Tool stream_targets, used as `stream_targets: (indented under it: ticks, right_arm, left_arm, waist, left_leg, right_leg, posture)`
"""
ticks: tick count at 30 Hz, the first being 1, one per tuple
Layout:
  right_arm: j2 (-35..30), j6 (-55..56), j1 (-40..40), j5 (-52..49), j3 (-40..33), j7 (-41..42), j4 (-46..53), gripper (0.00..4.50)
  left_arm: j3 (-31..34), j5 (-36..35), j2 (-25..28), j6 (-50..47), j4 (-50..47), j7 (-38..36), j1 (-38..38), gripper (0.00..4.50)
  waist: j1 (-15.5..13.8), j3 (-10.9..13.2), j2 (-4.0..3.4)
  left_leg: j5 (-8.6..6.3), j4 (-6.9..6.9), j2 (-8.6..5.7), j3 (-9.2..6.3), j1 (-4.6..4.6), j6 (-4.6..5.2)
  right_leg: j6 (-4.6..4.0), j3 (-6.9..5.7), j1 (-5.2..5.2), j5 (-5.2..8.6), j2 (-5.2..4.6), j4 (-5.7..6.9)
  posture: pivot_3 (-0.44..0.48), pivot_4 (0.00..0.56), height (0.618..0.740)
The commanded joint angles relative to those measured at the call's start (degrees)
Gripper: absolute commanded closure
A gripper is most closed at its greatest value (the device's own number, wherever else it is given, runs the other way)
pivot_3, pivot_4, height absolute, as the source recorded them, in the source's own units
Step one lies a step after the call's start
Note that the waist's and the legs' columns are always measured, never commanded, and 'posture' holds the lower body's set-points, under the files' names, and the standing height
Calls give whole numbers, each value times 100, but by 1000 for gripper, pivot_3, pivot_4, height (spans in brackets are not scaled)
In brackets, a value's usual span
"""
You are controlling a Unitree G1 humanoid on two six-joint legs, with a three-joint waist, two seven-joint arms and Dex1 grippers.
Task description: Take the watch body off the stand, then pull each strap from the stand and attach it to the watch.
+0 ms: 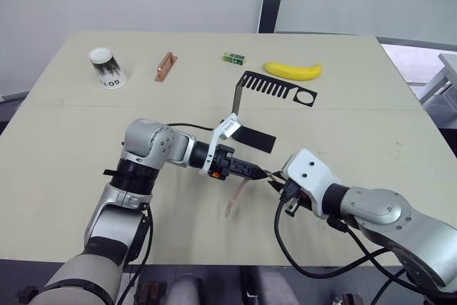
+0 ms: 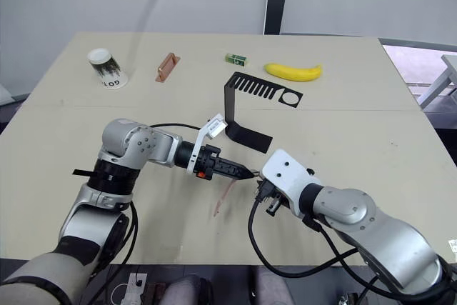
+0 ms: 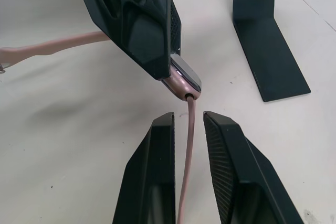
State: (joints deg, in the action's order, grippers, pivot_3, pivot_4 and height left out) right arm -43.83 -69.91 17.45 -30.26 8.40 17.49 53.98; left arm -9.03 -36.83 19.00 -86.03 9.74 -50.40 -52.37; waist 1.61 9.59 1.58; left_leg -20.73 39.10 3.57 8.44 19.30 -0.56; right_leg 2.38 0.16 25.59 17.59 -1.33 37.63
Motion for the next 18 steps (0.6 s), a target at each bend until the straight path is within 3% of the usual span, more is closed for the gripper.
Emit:
stream_targets:
  ticks: [1, 10, 11, 13, 18]
  right_arm:
    - [-41, 106, 6, 84, -76, 43, 195, 3560]
    - [-26, 176, 15, 204, 12, 49, 146, 3560]
    - [-45, 193, 18, 228, 29, 57, 148, 3979]
    - [-54, 208, 14, 247, 36, 67, 153, 4400]
    - [-56, 232, -2, 292, 16, 81, 178, 4461]
  left_arm:
    - [174, -174, -24, 64, -72, -18, -159, 2902]
    - [245, -200, -70, 13, -29, 14, -191, 2902]
    - [248, -199, -71, 13, -27, 17, -193, 2902]
    - [259, -197, -78, 9, -15, 23, -201, 2902]
    - [276, -198, -89, -2, 19, 31, -214, 2902]
  waist:
    - [-1, 0, 0]
    - [1, 0, 0]
    - [0, 0, 0]
    - [-1, 0, 0]
    - [1, 0, 0]
  left_leg:
    - [0, 0, 0, 0, 0, 0]
    - [0, 0, 0, 0, 0, 0]
    - [0, 0, 0, 0, 0, 0]
    - [0, 0, 0, 0, 0, 0]
    - [0, -1, 0, -1, 1, 0]
  right_leg:
    - [0, 0, 0, 0, 0, 0]
    - [0, 0, 0, 0, 0, -1]
    - [0, 0, 0, 0, 0, -1]
    - [0, 0, 0, 0, 0, -1]
    - [0, -1, 0, 0, 0, -2]
  posture:
    - [0, 150, 740]
    - [0, 150, 740]
    - [0, 150, 740]
    - [0, 150, 740]
    - [0, 150, 740]
